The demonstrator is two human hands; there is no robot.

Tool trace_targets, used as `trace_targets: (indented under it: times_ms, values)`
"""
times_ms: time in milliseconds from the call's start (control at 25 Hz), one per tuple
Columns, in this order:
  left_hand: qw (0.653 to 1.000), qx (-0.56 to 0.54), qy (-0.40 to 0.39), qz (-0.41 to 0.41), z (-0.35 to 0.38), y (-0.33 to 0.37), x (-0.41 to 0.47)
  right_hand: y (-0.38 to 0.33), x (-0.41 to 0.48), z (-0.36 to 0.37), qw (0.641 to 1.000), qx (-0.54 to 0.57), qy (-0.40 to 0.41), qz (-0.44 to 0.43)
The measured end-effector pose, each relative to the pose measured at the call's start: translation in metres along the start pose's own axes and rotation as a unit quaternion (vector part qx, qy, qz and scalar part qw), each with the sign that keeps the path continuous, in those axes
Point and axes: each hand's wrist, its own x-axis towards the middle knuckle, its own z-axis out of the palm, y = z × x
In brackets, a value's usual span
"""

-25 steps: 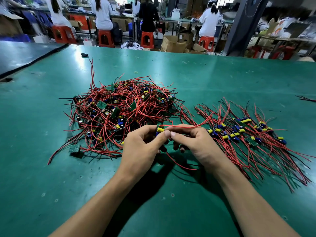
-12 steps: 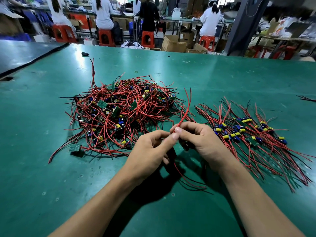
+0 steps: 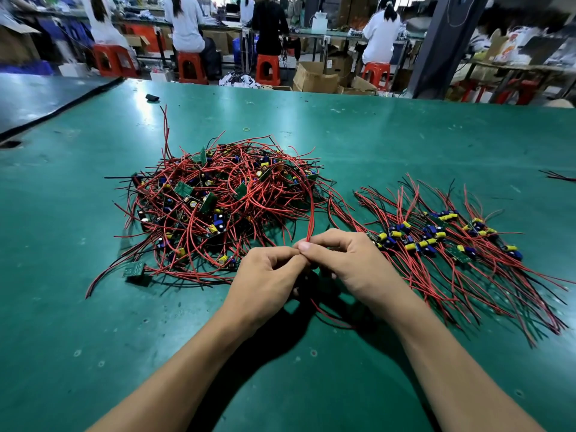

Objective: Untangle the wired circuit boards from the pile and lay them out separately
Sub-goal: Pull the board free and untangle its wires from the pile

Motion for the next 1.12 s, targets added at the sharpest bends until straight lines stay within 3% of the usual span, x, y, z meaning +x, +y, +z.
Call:
trace_targets:
  times_ms: [280, 480, 640, 800, 960, 1040, 1120]
  values:
    - [0.998, 0.028, -0.045, -0.037, -0.004, 0.006, 0.001, 0.004, 0.002, -0.002, 0.998, -0.014, 0.062, 0.026]
    - [0.997, 0.013, -0.061, -0.050, -0.006, 0.012, 0.001, -0.001, 0.009, -0.009, 0.966, 0.199, 0.137, 0.094]
    - [0.997, 0.057, -0.042, -0.041, -0.006, 0.012, 0.001, -0.007, 0.010, -0.010, 0.919, 0.346, 0.100, 0.160]
    - [0.986, 0.164, -0.004, 0.015, -0.003, 0.011, 0.000, -0.009, 0.010, -0.015, 0.884, 0.423, 0.079, 0.184]
    - [0.985, 0.172, 0.021, 0.024, -0.003, 0.010, 0.002, -0.005, 0.012, -0.018, 0.859, 0.473, 0.069, 0.182]
    - [0.985, 0.171, 0.019, 0.013, -0.005, 0.009, 0.002, -0.003, 0.012, -0.019, 0.860, 0.477, 0.068, 0.167]
    - [0.988, 0.153, 0.011, -0.003, -0.007, 0.009, 0.002, -0.001, 0.012, -0.019, 0.892, 0.423, 0.082, 0.135]
